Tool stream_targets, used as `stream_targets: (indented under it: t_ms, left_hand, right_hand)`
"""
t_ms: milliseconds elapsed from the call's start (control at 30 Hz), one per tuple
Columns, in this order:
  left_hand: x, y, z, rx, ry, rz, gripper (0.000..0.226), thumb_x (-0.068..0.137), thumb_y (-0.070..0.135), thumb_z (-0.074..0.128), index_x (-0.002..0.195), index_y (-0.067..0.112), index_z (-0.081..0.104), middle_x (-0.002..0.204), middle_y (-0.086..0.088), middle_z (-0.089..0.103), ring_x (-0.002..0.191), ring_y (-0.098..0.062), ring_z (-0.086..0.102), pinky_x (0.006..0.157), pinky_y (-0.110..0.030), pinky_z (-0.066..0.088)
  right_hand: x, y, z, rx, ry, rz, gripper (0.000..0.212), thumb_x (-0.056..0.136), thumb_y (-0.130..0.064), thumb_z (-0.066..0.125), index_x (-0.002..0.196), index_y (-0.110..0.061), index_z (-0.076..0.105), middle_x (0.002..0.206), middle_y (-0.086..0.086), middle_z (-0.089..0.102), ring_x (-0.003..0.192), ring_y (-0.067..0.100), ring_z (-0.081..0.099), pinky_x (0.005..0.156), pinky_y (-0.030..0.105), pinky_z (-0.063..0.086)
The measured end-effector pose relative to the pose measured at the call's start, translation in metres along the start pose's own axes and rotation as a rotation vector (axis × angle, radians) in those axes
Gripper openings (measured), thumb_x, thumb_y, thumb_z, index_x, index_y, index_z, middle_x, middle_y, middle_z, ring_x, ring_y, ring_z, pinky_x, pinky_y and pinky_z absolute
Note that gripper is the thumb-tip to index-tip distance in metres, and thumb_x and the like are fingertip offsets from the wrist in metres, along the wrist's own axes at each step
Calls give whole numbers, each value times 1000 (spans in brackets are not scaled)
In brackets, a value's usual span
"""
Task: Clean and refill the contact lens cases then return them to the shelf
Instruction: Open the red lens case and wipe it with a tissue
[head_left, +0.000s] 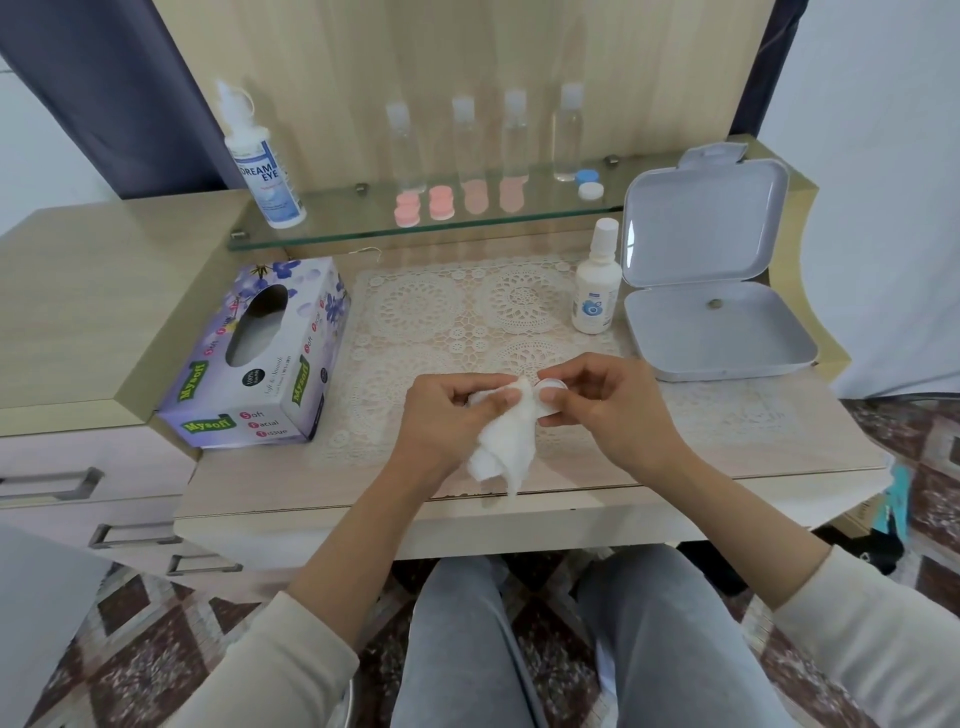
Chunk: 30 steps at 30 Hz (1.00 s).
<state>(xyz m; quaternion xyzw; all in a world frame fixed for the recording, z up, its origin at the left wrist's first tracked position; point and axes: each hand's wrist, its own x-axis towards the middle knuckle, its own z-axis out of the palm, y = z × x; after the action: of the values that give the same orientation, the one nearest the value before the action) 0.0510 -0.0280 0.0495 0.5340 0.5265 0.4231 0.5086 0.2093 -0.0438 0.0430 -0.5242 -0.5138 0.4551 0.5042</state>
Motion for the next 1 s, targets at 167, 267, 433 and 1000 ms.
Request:
stream_targets:
  t_ms: [167, 267, 433, 1000]
  left_hand:
    - [1, 0, -6, 3, -117, 24, 23, 82, -2, 62, 88, 19, 70, 92, 9, 69, 83, 0, 64, 72, -13, 50]
    - [-2, 2, -4, 0, -78, 16, 23, 73, -2, 71, 85, 18, 70, 84, 8, 70, 76, -2, 66, 67, -14, 51]
    - [-4, 3, 4, -20, 60, 23, 14, 73, 3, 73, 76, 16, 70, 76, 2, 69, 70, -7, 65, 61, -16, 51]
    - [-6, 4, -1, -184, 20, 22, 18, 82, 7, 62, 93, 20, 67, 92, 2, 67, 77, -5, 63, 64, -16, 50]
  right_hand:
    - [2, -1, -1, -1, 9, 2, 18, 79, 7, 64, 77, -11, 66, 84, 23, 66, 73, 28, 67, 64, 30, 58]
    - [2, -1, 0, -6, 10, -2, 18, 79, 6, 65, 77, -12, 66, 84, 24, 66, 72, 28, 68, 66, 33, 59]
    - [2, -3, 6, -10, 1, -37, 17, 78, 7, 66, 76, -10, 66, 82, 23, 66, 72, 31, 67, 62, 28, 58]
    - [-11, 4, 17, 64, 33, 131, 28, 76, -5, 70, 62, -10, 47, 68, 15, 48, 66, 25, 45, 62, 36, 38]
